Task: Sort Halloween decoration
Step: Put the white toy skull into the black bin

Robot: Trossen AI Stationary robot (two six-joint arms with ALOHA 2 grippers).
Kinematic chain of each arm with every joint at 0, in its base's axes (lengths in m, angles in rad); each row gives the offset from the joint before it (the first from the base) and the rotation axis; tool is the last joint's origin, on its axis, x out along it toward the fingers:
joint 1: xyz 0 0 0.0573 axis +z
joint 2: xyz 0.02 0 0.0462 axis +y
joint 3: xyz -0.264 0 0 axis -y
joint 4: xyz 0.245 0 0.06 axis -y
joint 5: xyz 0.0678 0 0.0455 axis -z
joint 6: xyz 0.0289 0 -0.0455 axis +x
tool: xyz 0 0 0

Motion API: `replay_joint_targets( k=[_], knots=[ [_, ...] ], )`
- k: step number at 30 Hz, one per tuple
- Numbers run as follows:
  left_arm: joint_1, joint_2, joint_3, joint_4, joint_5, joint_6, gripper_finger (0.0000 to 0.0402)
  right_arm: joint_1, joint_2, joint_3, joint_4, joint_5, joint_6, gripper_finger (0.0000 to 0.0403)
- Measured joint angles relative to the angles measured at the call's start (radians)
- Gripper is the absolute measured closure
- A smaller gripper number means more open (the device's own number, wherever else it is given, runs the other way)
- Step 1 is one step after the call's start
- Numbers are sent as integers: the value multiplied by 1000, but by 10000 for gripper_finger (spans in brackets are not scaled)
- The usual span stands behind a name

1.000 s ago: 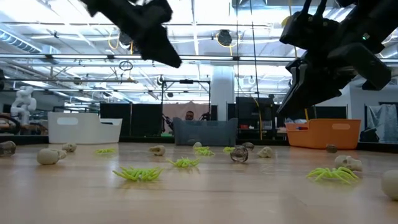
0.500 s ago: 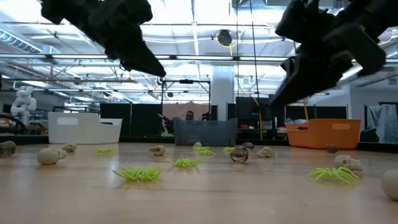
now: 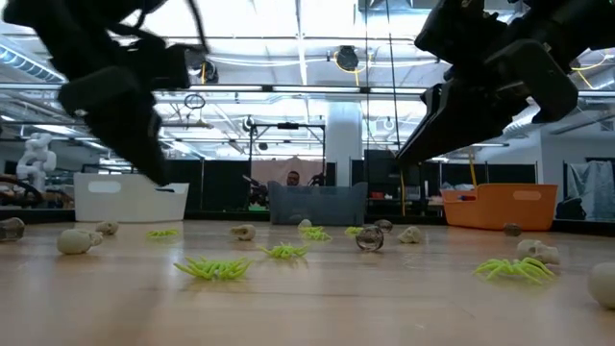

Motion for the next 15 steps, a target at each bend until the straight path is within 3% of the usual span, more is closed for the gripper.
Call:
replay_joint_targets(
  k=[15],
  knots=[
    [-150,8,-14,-161,-64,-218,244,0,0,0,1,-4,-50,362]
  ],
)
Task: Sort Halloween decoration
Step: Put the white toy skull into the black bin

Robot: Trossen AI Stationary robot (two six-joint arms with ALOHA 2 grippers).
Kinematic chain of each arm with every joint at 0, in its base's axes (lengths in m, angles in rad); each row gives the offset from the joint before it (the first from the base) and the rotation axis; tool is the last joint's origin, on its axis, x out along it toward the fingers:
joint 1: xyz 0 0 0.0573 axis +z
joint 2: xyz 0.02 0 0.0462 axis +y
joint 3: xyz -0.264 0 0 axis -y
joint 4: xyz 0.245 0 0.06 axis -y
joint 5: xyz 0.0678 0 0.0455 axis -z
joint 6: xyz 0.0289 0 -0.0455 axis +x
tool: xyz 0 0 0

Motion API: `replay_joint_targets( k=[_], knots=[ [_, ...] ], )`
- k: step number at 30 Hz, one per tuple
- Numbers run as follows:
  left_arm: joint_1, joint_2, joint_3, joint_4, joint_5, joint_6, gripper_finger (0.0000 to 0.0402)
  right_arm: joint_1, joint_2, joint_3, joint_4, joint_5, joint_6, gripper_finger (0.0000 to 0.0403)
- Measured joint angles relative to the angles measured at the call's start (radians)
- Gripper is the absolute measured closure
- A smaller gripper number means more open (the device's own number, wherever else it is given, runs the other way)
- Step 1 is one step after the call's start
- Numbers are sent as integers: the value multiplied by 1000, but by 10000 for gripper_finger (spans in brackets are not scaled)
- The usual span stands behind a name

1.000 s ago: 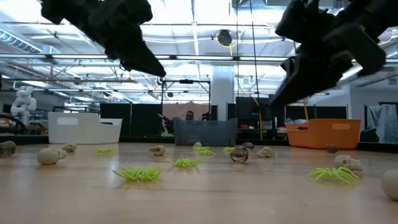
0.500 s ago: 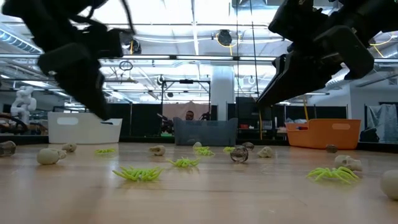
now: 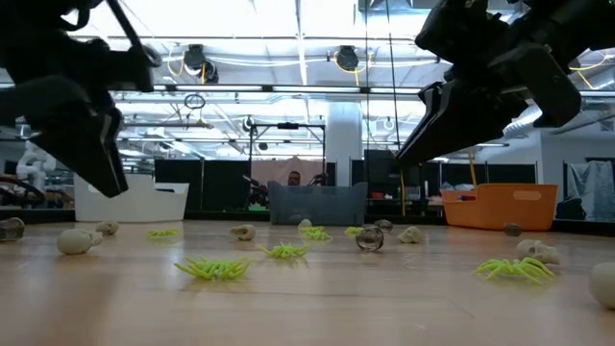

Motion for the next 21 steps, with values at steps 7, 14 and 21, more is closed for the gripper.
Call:
replay_joint_targets(
  k=[7,14,21],
  knots=[
    [-16,0,-94,55,-61,-143,185,0,0,0,24,0,-30,362],
    [-94,0,-158,183,-219,-239,119,0,0,0,60,-1,-79,362],
    [-148,0,-270,388,-309,-241,124,-8,0,0,60,-1,-79,362]
  ],
)
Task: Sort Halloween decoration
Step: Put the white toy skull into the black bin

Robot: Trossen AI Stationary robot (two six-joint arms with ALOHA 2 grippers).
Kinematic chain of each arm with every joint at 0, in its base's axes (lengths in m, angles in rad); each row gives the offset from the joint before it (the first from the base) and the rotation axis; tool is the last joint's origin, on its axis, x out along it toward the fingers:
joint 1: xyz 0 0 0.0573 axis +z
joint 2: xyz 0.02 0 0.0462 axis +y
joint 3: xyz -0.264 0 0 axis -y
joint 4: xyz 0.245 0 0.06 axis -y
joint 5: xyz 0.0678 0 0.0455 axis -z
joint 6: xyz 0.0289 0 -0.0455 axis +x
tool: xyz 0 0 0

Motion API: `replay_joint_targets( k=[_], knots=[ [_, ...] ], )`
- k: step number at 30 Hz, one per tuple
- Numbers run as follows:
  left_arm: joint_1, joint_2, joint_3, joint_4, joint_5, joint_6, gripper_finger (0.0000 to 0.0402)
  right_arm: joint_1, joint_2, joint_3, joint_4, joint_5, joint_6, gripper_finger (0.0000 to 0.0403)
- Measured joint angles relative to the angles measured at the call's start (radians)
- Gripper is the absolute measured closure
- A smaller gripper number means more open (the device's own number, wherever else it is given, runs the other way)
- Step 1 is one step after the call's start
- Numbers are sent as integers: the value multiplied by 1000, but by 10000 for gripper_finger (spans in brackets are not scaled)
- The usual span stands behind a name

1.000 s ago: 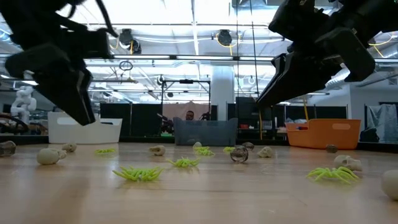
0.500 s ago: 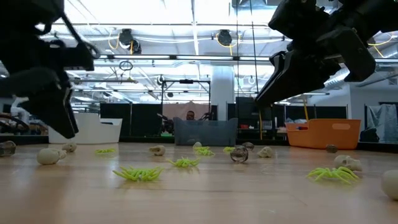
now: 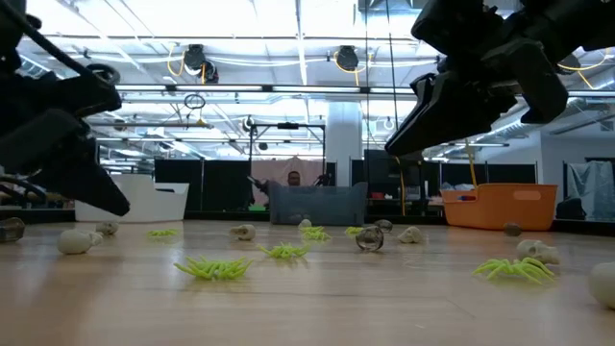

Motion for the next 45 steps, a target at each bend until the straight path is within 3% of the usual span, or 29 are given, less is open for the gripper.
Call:
replay_joint_targets(
  k=[5,17,29,37,45],
  knots=[
    [-13,0,-63,95,-7,-1,145,1,0,0,1,0,0,362],
    [-19,88,-91,142,19,-25,207,0,0,0,36,0,-27,362],
    [-35,111,-90,146,37,-16,377,0,0,0,37,0,-32,362],
    [-34,100,-93,161,23,18,369,0,0,0,37,-1,-29,362],
    [-21,21,-50,161,-24,214,370,0,0,0,37,-1,-22,362]
  ],
)
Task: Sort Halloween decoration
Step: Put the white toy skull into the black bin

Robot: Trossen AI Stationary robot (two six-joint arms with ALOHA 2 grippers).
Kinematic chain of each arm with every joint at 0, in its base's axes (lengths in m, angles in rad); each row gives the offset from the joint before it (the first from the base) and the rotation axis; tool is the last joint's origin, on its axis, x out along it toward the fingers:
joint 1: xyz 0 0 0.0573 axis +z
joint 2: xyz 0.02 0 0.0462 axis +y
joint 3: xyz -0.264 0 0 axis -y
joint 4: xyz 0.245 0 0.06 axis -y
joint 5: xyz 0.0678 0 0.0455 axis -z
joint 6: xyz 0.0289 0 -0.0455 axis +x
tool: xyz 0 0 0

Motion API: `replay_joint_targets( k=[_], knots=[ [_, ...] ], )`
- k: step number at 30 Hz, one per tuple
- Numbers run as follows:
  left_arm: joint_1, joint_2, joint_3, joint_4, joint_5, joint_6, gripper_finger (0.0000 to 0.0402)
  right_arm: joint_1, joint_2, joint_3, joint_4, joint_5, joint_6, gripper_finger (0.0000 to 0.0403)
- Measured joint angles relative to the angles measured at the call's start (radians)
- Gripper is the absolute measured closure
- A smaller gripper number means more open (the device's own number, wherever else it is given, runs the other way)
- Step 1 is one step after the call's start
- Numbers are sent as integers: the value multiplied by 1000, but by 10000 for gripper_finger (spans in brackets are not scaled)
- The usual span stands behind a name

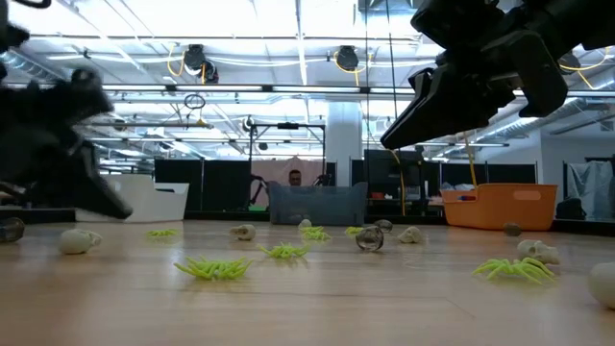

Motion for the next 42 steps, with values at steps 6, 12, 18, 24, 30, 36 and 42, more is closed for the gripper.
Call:
replay_joint_targets(
  k=[6,12,18,24,30,36,42],
  knots=[
    [55,-39,50,30,-22,219,370,0,0,0,3,0,0,362],
    [117,-41,104,147,-22,557,370,0,0,0,3,0,0,362],
    [175,-42,160,246,9,899,369,0,0,0,-1,0,0,362],
    [213,-43,206,272,31,1149,366,0,0,0,-1,0,0,362],
    [252,-43,228,314,38,1370,364,0,0,0,-1,0,3,362],
    [278,-43,235,403,39,1565,364,0,0,0,-5,0,27,362],
    [285,-43,235,475,56,1824,363,0,0,0,-5,0,27,362]
  ],
)
